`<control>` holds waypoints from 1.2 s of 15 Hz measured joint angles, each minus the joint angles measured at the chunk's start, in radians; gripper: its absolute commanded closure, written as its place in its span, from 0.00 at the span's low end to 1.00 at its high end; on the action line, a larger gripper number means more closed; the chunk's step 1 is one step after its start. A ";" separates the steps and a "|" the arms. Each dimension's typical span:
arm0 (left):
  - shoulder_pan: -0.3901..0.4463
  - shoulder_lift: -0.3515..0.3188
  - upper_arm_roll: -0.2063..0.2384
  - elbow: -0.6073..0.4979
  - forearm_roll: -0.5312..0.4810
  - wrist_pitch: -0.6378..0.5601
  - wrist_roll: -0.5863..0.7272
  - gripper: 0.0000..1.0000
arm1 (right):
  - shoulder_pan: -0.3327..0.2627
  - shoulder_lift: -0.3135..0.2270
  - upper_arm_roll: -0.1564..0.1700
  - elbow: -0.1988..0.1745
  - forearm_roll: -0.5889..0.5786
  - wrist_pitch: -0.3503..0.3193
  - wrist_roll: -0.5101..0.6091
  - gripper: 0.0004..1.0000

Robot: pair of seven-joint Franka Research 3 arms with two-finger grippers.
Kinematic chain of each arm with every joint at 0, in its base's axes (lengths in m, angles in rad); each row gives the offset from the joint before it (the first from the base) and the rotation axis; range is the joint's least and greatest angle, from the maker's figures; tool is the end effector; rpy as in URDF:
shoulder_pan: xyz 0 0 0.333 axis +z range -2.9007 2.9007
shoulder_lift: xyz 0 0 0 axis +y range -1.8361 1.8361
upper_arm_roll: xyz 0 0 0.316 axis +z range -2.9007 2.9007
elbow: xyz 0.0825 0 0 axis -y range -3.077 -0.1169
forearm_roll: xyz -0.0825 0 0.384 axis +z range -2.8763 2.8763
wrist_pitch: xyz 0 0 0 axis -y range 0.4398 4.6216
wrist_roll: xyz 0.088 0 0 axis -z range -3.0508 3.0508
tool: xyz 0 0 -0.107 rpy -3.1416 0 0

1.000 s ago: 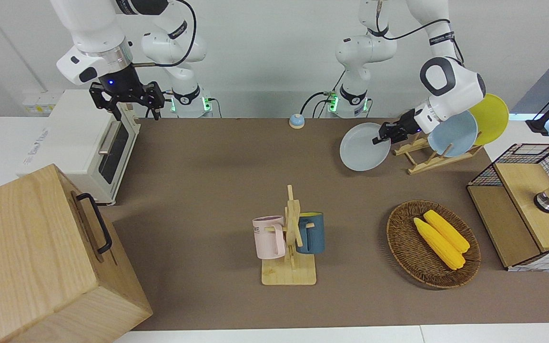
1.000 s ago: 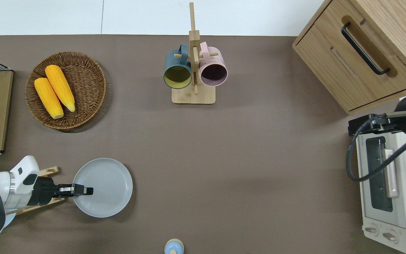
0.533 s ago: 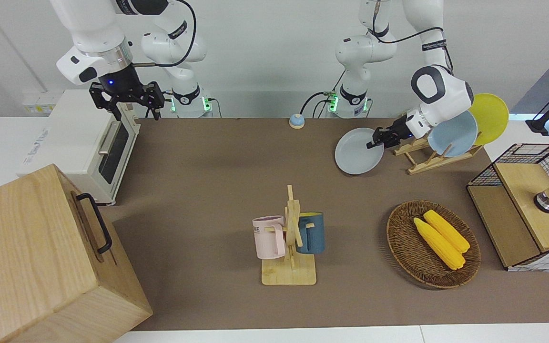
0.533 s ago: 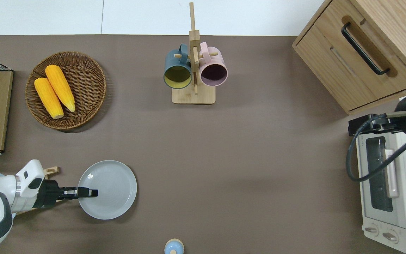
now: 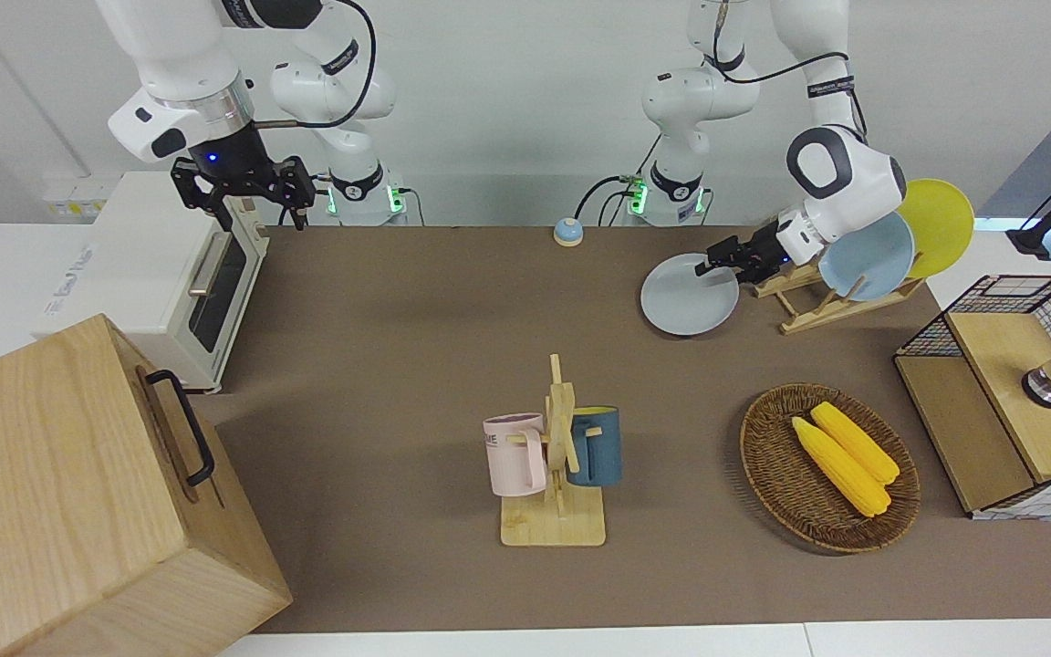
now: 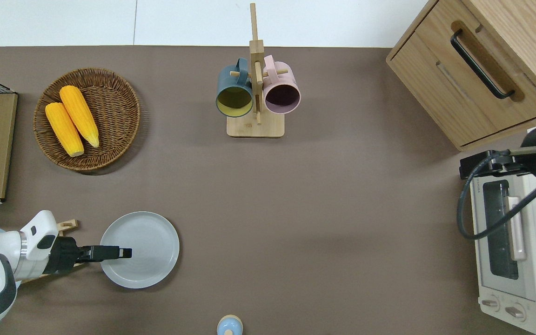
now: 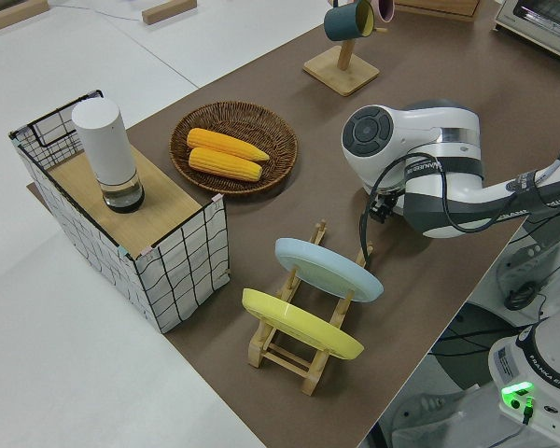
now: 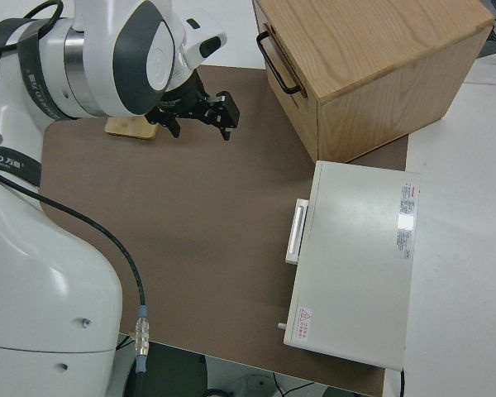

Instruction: Pick gray plate from low plate rack and place it on table with left arm

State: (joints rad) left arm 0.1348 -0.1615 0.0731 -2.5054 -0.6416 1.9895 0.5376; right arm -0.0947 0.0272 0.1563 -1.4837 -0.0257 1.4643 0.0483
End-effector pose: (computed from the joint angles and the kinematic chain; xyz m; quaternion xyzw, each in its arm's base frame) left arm 0.4158 0.0493 0.3272 0.9488 0.0202 -0.0601 0.3095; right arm 0.5515 0.0297 0.6412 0.9997 0.0056 -0.0225 0.0119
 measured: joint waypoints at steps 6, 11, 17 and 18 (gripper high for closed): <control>0.000 -0.014 -0.003 0.033 0.014 0.005 0.000 0.00 | 0.000 0.000 0.000 0.000 0.000 0.000 0.000 0.02; -0.001 -0.026 -0.061 0.132 0.123 -0.002 -0.134 0.00 | 0.000 0.000 0.000 0.000 0.000 0.000 0.000 0.02; -0.002 -0.037 -0.123 0.312 0.300 -0.128 -0.367 0.00 | 0.000 0.000 0.000 0.000 0.000 0.000 0.000 0.02; -0.003 -0.040 -0.134 0.352 0.330 -0.159 -0.406 0.00 | 0.000 0.000 0.000 0.000 0.000 0.000 0.000 0.02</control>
State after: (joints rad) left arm 0.1321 -0.2014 -0.0606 -2.1534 -0.3117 1.8301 0.1319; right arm -0.0947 0.0272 0.1563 -1.4837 -0.0257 1.4643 0.0483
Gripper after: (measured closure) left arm 0.000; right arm 0.013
